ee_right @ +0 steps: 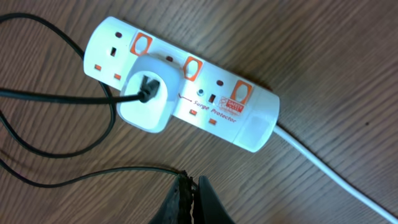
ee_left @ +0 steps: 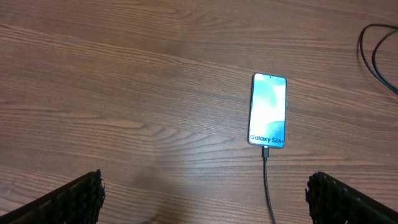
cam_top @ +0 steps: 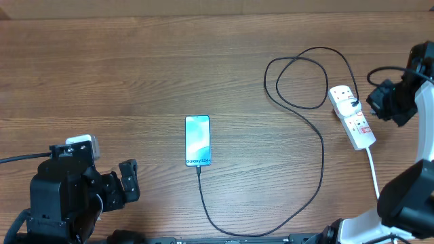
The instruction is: Plug charger to phone and switch on socket
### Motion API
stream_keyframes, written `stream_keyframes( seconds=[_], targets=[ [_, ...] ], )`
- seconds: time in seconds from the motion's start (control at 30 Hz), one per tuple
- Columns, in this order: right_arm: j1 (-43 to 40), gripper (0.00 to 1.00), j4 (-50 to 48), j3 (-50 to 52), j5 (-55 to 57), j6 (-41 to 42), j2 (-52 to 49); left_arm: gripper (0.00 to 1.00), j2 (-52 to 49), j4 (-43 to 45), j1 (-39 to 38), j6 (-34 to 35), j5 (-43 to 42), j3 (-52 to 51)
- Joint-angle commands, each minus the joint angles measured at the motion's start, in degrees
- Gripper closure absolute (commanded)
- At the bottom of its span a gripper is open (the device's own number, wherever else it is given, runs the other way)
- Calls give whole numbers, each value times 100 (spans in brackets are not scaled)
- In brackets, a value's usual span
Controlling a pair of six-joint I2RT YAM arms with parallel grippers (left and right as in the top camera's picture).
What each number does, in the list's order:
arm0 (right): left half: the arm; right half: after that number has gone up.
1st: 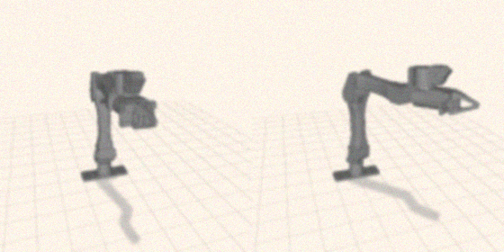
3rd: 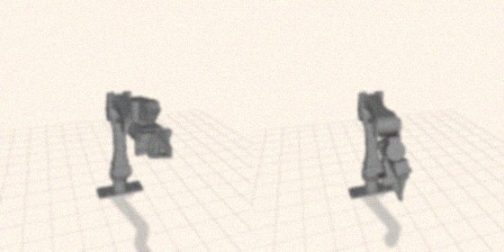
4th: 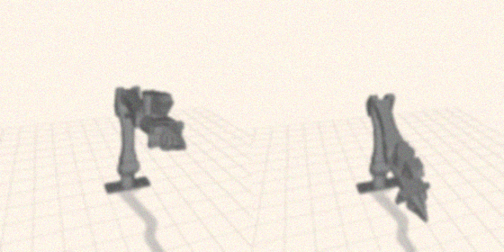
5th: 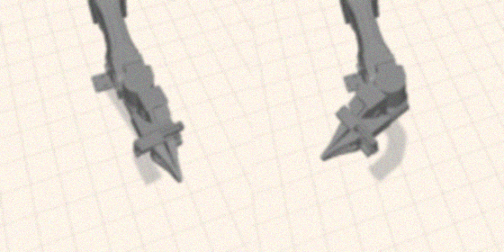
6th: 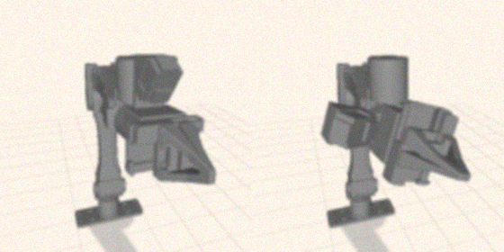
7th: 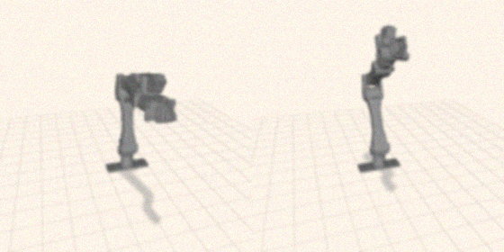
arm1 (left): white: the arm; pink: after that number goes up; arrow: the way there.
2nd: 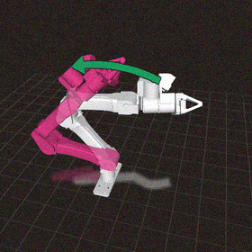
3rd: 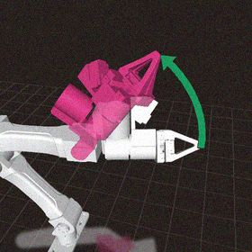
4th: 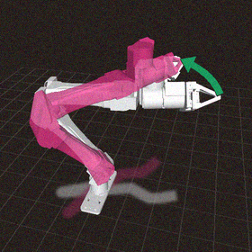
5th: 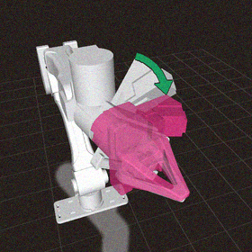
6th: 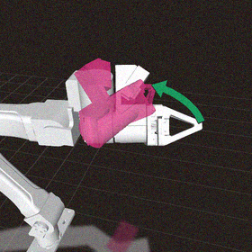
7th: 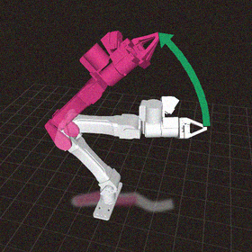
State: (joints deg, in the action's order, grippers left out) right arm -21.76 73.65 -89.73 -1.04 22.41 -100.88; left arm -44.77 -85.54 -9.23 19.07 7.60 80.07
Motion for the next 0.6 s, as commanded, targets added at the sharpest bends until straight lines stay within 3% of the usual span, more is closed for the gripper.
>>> stream_keyframes(
  seconds=[0.0,0.3,0.57],
  targets=[
    [-17,96,37,-223,-48,-151,-295,0,20,22,11,-133,111,-24],
    [-17,96,-46,-223,-61,-332,-1045,0,133,11,11,-133,354,-24],
    [-162,96,-264,-223,-63,-345,-1128,0,1147,15,11,-133,494,-24]
  ],
)
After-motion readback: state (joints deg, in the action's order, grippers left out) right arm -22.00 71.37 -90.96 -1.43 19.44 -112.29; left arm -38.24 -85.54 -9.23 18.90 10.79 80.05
